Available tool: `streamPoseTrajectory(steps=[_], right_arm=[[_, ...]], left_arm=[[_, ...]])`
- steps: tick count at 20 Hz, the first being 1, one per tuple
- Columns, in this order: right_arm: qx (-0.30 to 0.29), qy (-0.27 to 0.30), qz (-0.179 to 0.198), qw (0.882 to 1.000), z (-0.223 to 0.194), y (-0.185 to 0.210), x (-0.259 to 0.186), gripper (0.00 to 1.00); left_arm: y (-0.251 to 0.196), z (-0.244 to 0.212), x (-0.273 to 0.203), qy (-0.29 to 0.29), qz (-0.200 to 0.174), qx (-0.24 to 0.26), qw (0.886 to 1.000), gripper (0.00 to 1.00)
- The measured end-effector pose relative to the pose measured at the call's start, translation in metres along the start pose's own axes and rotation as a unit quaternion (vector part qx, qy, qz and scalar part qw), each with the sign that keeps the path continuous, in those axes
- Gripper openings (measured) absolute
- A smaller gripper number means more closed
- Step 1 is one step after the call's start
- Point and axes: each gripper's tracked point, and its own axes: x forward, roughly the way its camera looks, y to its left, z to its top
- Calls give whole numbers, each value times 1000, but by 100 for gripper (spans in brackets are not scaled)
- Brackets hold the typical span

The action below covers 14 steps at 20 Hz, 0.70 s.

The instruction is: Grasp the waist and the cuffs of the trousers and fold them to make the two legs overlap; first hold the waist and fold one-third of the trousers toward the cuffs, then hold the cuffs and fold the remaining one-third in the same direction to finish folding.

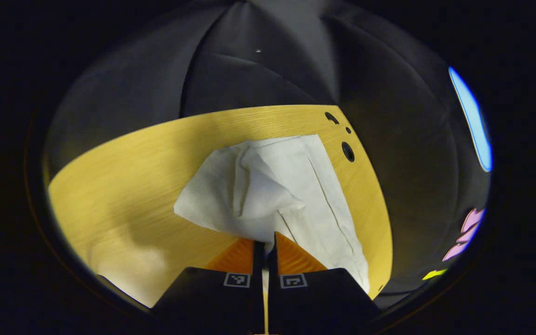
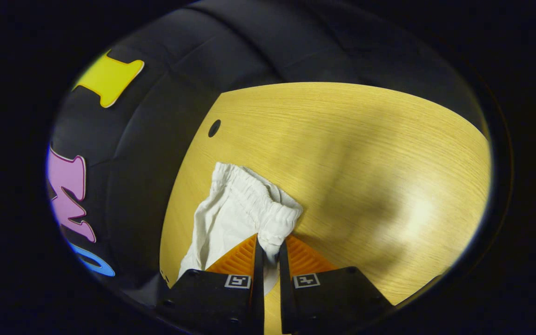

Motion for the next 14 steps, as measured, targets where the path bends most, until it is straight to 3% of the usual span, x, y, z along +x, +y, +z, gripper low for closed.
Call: streamPoseTrajectory(steps=[3,6,10,14], right_arm=[[-11,-30,42,999,14,22,-22,19],[-59,-50,89,993,19,51,-41,18],[-123,-76,138,980,7,82,-67,18],[-192,-95,163,963,-16,101,-99,18]], left_arm=[[6,-14,-9,1,-8,3,1000,9],[7,-33,-13,11,-15,15,1000,9],[3,-53,-15,23,-28,31,999,9],[-1,-69,-7,36,-36,47,998,9]])
